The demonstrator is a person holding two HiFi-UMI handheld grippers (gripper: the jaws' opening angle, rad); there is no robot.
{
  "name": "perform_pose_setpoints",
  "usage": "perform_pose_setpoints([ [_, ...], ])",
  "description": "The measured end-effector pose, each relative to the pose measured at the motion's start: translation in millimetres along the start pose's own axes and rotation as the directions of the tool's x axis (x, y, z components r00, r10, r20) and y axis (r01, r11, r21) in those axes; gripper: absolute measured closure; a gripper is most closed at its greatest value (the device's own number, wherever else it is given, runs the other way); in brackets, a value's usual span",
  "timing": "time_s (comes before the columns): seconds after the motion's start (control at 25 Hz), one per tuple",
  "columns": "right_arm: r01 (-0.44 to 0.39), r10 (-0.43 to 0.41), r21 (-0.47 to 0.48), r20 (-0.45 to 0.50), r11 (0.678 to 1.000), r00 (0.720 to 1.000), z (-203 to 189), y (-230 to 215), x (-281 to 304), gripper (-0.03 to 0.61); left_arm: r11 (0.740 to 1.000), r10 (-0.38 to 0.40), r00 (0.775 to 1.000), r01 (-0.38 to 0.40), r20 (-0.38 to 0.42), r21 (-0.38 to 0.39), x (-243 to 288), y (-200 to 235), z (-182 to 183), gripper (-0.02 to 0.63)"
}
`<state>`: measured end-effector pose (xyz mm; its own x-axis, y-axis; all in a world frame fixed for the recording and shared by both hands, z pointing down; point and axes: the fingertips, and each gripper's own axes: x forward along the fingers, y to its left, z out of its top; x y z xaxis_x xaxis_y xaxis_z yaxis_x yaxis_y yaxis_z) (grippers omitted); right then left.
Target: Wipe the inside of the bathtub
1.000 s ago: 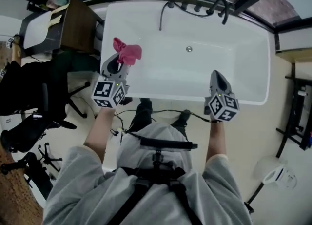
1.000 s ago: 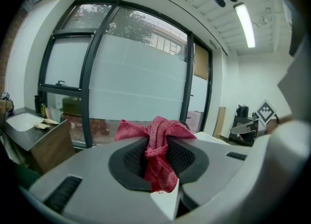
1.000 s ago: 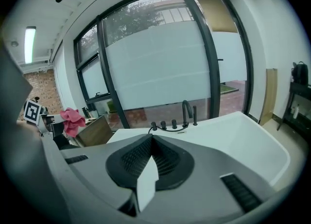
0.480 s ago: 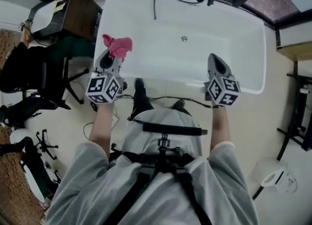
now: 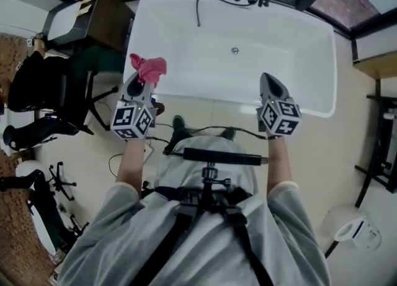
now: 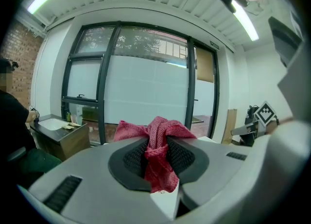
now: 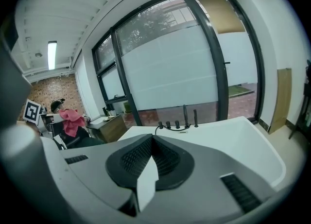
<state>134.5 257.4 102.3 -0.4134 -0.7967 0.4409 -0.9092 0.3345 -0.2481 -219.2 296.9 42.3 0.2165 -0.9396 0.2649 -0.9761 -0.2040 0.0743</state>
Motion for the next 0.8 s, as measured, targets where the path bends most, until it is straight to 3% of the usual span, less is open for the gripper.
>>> perform_pose_setpoints([
  [0.2, 0.034, -0.034, 0.003, 0.013, 0.999, 0.999, 6.7, 14.8, 1.6, 0.569, 0.999, -0.033, 0.999, 0.033, 0.000, -0.005, 1.0, 18.2, 0.7, 0.529],
  [0.52, 0.065, -0.064, 0.062, -0.015, 0.996, 0.998, -13.2, 42.9, 16.5, 0.569, 0.998, -0.060, 0.998, 0.060, -0.010, 0.001, 1.8, 60.0, -2.9, 0.529],
  [0.8, 0.085, -0.083, 0.053, -0.043, 0.995, 0.996, -24.3, 51.1, 16.8, 0.569, 0.998, -0.068, 0.997, 0.068, -0.026, -0.015, 0.1, 74.3, -12.7, 0.529],
])
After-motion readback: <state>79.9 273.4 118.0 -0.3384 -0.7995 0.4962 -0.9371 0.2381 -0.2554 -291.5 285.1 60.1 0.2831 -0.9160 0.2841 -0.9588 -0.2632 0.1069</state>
